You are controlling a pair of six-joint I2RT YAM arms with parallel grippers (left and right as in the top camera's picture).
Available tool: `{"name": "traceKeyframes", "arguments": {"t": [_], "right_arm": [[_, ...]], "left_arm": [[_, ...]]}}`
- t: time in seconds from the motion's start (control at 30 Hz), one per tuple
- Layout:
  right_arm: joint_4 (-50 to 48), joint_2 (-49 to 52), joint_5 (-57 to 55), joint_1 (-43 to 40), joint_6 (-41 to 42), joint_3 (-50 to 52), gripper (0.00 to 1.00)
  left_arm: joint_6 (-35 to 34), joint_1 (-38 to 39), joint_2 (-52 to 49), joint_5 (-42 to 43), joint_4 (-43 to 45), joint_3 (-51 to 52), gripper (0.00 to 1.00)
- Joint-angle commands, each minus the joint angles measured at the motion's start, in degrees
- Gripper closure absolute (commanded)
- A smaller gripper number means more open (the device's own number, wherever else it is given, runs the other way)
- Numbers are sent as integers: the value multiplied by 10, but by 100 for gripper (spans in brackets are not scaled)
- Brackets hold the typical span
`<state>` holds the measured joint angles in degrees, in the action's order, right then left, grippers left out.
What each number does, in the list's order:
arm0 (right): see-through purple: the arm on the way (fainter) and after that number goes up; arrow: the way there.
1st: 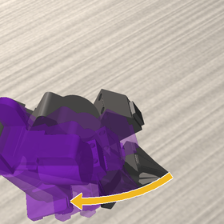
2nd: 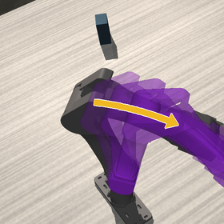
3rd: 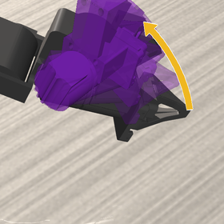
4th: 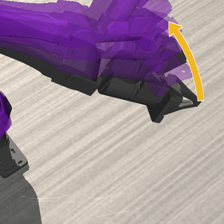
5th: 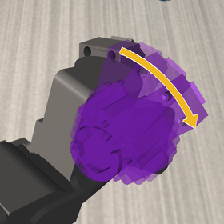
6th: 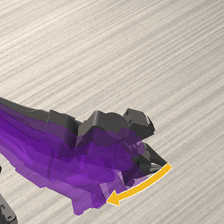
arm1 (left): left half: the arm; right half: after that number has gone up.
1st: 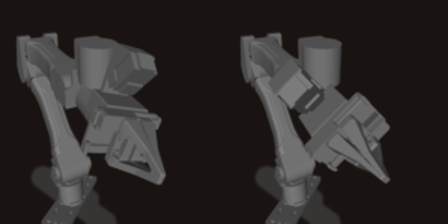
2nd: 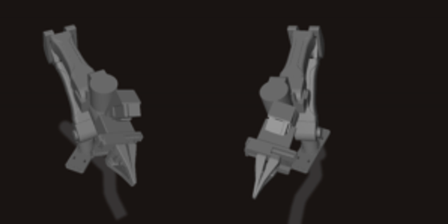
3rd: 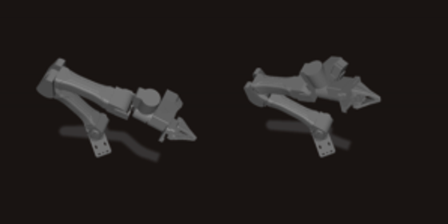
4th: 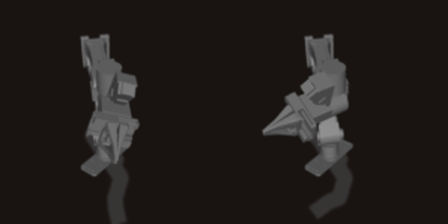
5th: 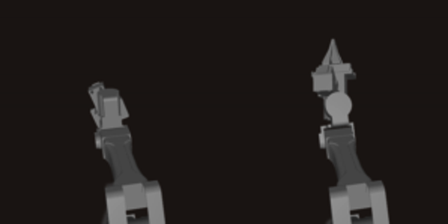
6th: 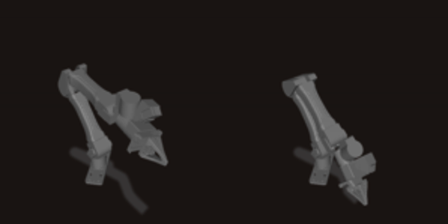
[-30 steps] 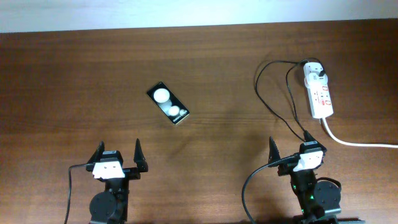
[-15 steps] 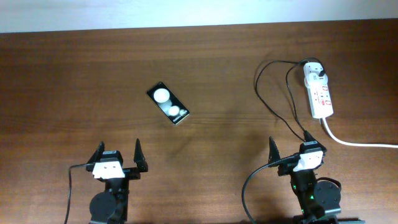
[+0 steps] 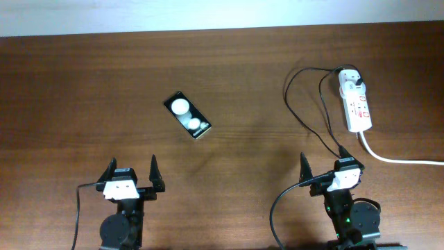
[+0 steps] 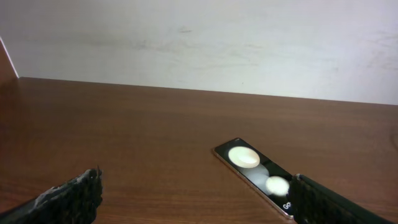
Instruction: Plug charger to phone and switch on socket
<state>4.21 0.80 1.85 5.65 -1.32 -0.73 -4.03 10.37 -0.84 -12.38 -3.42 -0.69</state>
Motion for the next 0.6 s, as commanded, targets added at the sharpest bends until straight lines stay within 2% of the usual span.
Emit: {"name": "traceKeyframes", "arguments": {"t": [0.0, 0.33, 0.5, 0.57], "right_arm": [[1, -6, 5, -4, 2, 4, 1], [1, -6, 5, -4, 2, 4, 1], [1, -6, 5, -4, 2, 4, 1], [1, -6, 5, -4, 2, 4, 1]], "left_arm": [[11, -2, 2, 6, -3, 2, 1], [11, -2, 2, 7, -1, 2, 1], [11, -2, 2, 104, -9, -19, 1], [11, -2, 2, 112, -56, -50, 1]]}}
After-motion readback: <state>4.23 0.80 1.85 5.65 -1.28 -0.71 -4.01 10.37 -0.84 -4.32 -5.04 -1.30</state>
